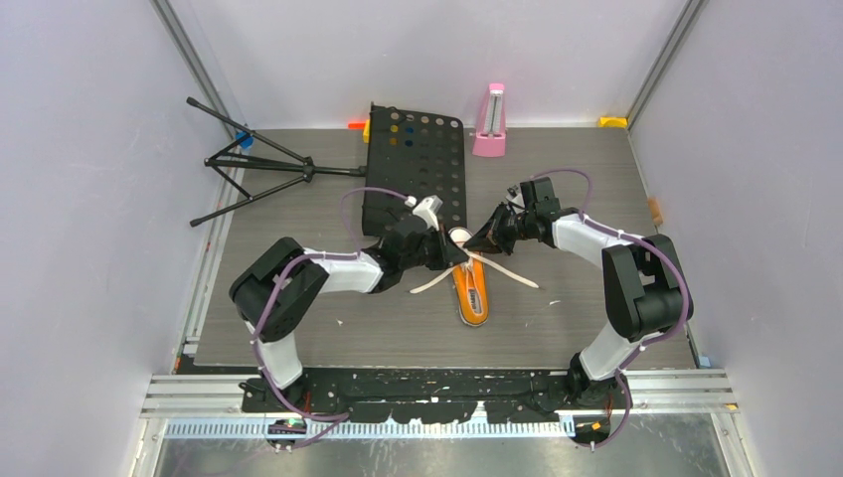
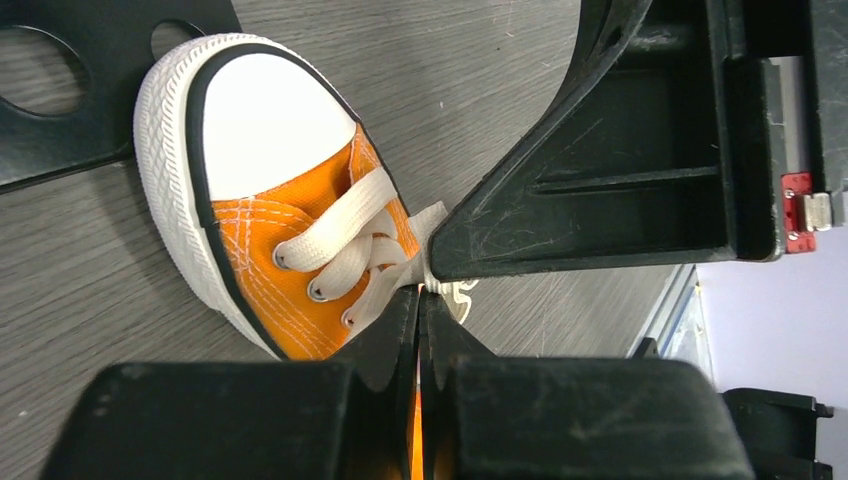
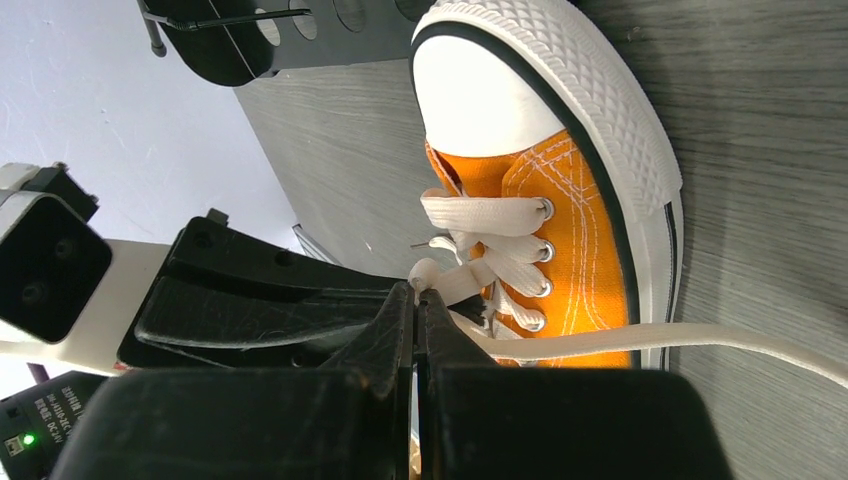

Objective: Tie the shoes

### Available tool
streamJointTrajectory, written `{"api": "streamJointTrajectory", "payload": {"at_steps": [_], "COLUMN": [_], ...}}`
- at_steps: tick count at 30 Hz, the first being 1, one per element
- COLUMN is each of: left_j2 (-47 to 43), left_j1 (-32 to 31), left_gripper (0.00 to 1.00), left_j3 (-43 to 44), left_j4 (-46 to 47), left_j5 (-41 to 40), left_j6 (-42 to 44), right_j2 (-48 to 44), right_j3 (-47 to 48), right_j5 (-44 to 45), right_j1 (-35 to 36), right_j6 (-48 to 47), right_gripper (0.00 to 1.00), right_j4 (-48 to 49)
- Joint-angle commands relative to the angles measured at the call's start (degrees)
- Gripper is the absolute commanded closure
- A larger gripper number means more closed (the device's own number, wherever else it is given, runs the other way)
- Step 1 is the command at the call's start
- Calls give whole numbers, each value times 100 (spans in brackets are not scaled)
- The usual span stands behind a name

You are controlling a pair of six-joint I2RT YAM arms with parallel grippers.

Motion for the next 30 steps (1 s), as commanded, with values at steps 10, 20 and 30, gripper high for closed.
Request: {"api": "streamJointTrajectory", "payload": {"at_steps": [10, 20, 30], "left_j2": [-1653, -2583, -955], "left_j1": [72, 601, 88], "left_gripper": [93, 100, 97], "left_j3": [-219, -1980, -649], "left_j4": [-1650, 891, 1126], "left_j5": [-687, -466, 863], "left_j6": [1163, -32, -470], "right_j2": [-190, -369, -370], "right_j3": [296, 326, 308], "right_j5": [-110, -86, -48], "right_j1": [-6, -11, -12], "right_j6": [-215, -476, -472], "right_gripper": [100, 100, 100], "right_j4": [47, -84, -86]}}
